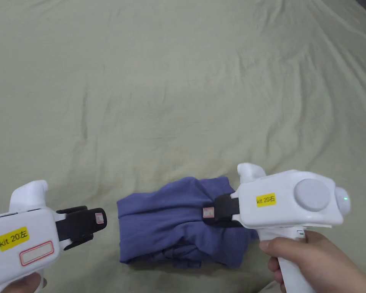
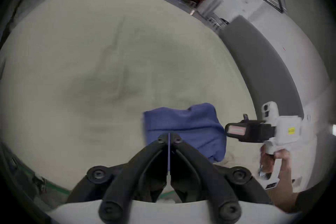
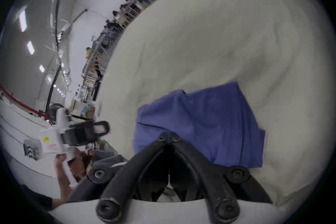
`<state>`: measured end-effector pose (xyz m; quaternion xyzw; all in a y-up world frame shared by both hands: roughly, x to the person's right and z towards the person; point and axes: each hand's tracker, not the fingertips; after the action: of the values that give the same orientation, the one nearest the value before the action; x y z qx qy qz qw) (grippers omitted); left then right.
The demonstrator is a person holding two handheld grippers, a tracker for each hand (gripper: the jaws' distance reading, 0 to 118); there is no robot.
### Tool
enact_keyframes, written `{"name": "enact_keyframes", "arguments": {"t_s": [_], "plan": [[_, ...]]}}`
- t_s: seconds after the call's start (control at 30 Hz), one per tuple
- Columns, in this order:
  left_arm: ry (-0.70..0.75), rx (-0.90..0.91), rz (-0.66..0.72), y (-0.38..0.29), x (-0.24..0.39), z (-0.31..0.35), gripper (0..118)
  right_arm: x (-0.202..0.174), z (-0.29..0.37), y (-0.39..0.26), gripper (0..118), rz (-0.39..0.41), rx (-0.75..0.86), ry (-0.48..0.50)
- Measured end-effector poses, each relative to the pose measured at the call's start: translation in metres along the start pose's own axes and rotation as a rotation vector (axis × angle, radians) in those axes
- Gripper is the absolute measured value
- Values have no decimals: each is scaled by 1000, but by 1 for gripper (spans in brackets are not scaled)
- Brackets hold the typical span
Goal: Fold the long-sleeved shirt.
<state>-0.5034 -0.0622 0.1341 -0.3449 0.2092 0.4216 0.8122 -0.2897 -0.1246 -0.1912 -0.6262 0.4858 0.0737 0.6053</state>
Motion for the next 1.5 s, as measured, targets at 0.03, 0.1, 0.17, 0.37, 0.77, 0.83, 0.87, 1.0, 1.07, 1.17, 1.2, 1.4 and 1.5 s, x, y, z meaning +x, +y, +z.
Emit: {"name": "enact_keyframes", "arguments": {"t_s": [0.03,0.1,0.17,0.37,0.77,0.83,0.87,1.0,1.07,1.17,1.2,1.4,1.5], "plan": [[-5,-5,0,-1,-2,1,0,9,-9,-3,0,0,-9,-9],[-30,-23,8,-4,-3,-2,0,26,-4,-5,0,-61,73,130],[-63,-48,22,-5,2,-7,0,34,-2,-2,0,-107,31,139],[-189,-156,91,0,1,-49,106,46,-2,2,0,-142,26,159],[-259,-246,138,-5,21,-120,108,73,4,-7,0,-284,57,195],[-315,-265,217,-10,20,-122,22,73,2,-7,0,-285,53,197],[-326,-295,209,-12,23,-120,23,73,2,-7,0,-286,53,191],[-273,-267,171,-6,17,-103,23,46,15,-9,0,-206,66,137],[-270,-245,164,3,7,-85,23,19,28,-11,0,-133,98,93],[-181,-207,91,25,-14,-47,23,-36,36,-19,0,-32,175,-19],[-163,-209,87,33,-27,-34,23,-57,32,-23,0,0,201,-50],[123,-220,-14,83,-103,47,23,-166,-17,-42,0,135,130,123],[327,-252,-46,103,-152,79,23,-200,-21,-52,0,238,86,159]]}}
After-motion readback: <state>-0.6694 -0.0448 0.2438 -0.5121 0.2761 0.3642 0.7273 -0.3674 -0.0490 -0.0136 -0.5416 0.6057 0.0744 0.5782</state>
